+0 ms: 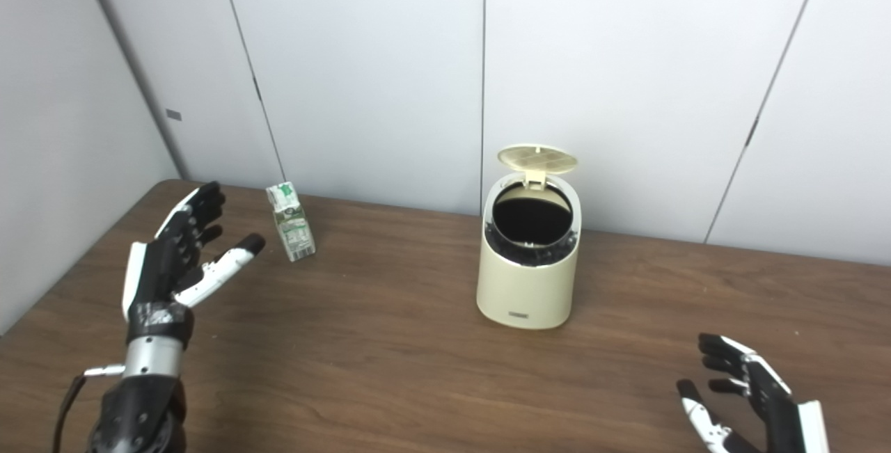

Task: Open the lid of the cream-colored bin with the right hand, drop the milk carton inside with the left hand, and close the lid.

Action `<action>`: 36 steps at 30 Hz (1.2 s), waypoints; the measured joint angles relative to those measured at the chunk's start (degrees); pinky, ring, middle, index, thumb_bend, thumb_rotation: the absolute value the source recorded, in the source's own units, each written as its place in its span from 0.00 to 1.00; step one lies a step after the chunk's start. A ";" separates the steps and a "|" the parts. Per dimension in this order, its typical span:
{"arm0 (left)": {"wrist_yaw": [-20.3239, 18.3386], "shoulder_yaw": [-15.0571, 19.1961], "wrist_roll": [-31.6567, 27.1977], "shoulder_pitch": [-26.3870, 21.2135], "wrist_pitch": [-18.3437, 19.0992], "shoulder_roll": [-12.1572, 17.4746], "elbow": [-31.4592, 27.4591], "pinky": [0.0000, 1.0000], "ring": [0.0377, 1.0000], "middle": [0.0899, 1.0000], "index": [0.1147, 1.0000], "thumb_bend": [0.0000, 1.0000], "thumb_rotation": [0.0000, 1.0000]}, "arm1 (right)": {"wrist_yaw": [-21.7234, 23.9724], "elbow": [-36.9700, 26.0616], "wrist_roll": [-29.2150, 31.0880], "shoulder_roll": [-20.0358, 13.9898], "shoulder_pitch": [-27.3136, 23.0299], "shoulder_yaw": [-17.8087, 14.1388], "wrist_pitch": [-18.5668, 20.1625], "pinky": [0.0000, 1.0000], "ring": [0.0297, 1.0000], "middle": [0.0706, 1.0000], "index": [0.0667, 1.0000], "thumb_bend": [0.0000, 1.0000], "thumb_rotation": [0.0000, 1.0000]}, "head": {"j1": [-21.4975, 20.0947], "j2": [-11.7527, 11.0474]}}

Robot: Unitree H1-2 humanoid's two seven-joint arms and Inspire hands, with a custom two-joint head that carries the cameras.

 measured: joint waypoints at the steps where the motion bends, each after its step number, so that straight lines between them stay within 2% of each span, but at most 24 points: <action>1: -0.26 -0.37 0.36 -0.74 1.29 0.27 -0.13 0.87 0.91 0.91 0.92 0.97 0.40 | 0.22 0.08 0.54 -0.29 0.00 -0.20 0.00 0.60 0.70 0.70 0.68 0.17 0.20 | 1.04 0.00; 2: -0.70 -0.68 0.65 -1.29 2.33 0.58 -0.17 0.87 0.91 0.91 0.92 0.98 0.39 | 0.46 0.22 1.07 -0.51 -0.04 -0.42 -0.01 0.60 0.70 0.70 0.68 0.17 0.19 | 1.05 0.00; 3: -1.18 -1.07 1.11 -1.78 3.53 0.94 -0.18 0.87 0.91 0.92 0.92 0.99 0.40 | 0.77 0.35 1.85 -0.62 -0.11 -0.60 -0.05 0.61 0.71 0.71 0.68 0.16 0.17 | 3.67 -0.17; 4: -1.58 -1.60 1.56 -2.29 4.87 1.27 -0.18 0.86 0.91 0.92 0.92 0.99 0.40 | 1.02 0.52 2.45 -0.75 -0.23 -0.74 -0.13 0.61 0.71 0.71 0.68 0.16 0.15 | 3.69 -0.18; 7: -2.05 -2.31 1.84 -3.40 6.52 1.51 -0.03 0.86 0.92 0.93 0.93 1.00 0.40 | 2.03 1.32 3.23 -1.43 -0.67 -0.97 -0.23 0.61 0.71 0.71 0.68 0.14 0.16 | 5.97 -0.53; 10: -2.08 -2.52 2.11 -4.39 7.84 1.66 0.97 0.83 0.92 0.93 0.91 1.00 0.39 | 3.11 1.75 4.82 -2.36 -0.74 -1.13 -0.53 0.59 0.71 0.70 0.67 0.15 0.28 | 7.99 -0.79; 11: -2.05 -2.52 2.29 -4.79 8.24 1.68 1.58 0.80 0.92 0.93 0.90 1.00 0.40 | 3.32 1.94 5.12 -2.59 -0.83 -1.23 -0.57 0.56 0.69 0.68 0.65 0.19 0.41 | 8.78 -0.88; 12: -2.01 -2.52 2.42 -5.29 8.91 1.71 2.34 0.79 0.93 0.94 0.91 1.00 0.40 | 3.34 2.11 5.14 -2.69 -1.04 -1.41 -0.54 0.54 0.67 0.67 0.64 0.22 0.48 | 8.79 -0.88; 15: -1.95 -2.84 3.06 -6.34 10.26 1.70 3.80 0.75 0.92 0.94 0.92 1.00 0.39 | 3.32 2.44 5.12 -2.70 -1.91 -2.04 -0.45 0.50 0.65 0.65 0.62 0.27 0.57 | 10.62 -1.40; 16: -1.94 -2.98 3.40 -6.80 10.63 1.68 4.18 0.65 0.87 0.94 0.92 1.00 0.38 | 3.35 2.54 5.16 -2.71 -2.19 -2.18 -0.37 0.49 0.64 0.65 0.61 0.28 0.58 | 10.90 -1.41; 17: -1.89 -3.05 3.65 -7.08 10.77 1.67 4.29 0.73 0.89 0.94 0.93 1.00 0.38 | 3.40 2.57 5.24 -2.71 -2.37 -2.28 -0.35 0.48 0.63 0.64 0.61 0.29 0.59 | 11.51 -1.67; 20: -1.58 -3.08 4.16 -8.42 10.70 1.70 6.24 0.76 0.93 0.95 0.94 1.00 0.38 | 3.55 2.56 5.37 -2.71 -2.68 -2.62 -0.04 0.47 0.62 0.64 0.61 0.33 0.64 | 12.30 -1.84; 21: -1.53 -2.94 4.16 -8.73 10.62 1.72 7.03 0.66 0.90 0.95 0.94 1.00 0.38 | 3.59 2.60 5.38 -2.71 -2.74 -2.66 -0.03 0.47 0.62 0.64 0.60 0.34 0.65 | 12.74 -2.11; 22: -1.44 -2.75 4.13 -8.87 10.33 1.72 7.81 0.64 0.90 0.96 0.94 1.00 0.37 | 3.60 2.80 5.36 -2.71 -2.80 -2.69 -0.08 0.47 0.61 0.64 0.60 0.35 0.66 | 12.74 -2.11; 24: -1.27 -2.32 4.05 -9.03 9.72 1.73 8.87 0.81 0.96 0.99 0.96 1.00 0.37 | 3.60 3.75 5.34 -2.73 -2.99 -2.81 -0.14 0.46 0.61 0.63 0.60 0.36 0.67 | 13.01 -2.28; 26: -1.07 -1.96 4.04 -9.33 8.45 1.89 10.14 0.87 0.98 0.99 0.98 1.00 0.38 | 3.61 4.25 5.30 -2.79 -2.99 -2.93 -0.15 0.46 0.61 0.63 0.60 0.36 0.68 | 13.36 -2.55; 28: -0.85 -1.65 4.06 -9.33 6.71 2.43 11.19 0.87 0.97 0.99 0.97 1.00 0.39 | 3.61 4.43 5.33 -2.91 -3.15 -2.98 -0.30 0.46 0.61 0.63 0.60 0.36 0.68 | 13.45 -2.72; 30: 0.08 -1.55 4.66 -9.32 5.38 2.96 11.87 0.74 0.89 0.94 0.97 1.00 0.41 | 3.91 5.31 5.56 -3.16 -3.60 -3.08 -0.73 0.46 0.61 0.63 0.59 0.38 0.69 | 13.62 -2.90; 32: 1.19 -1.37 5.60 -9.32 5.12 3.31 11.97 0.67 0.84 0.92 0.98 1.00 0.41 | 4.04 6.02 5.86 -3.24 -4.19 -3.28 -0.92 0.46 0.61 0.63 0.59 0.39 0.69 | 13.54 -3.07; 36: 2.85 -0.42 6.05 -9.32 3.39 3.51 13.13 0.72 0.88 0.95 1.00 1.00 0.39 | 4.05 6.12 5.70 -3.26 -4.35 -3.30 -1.46 0.45 0.61 0.62 0.58 0.40 0.70 | 13.45 -3.16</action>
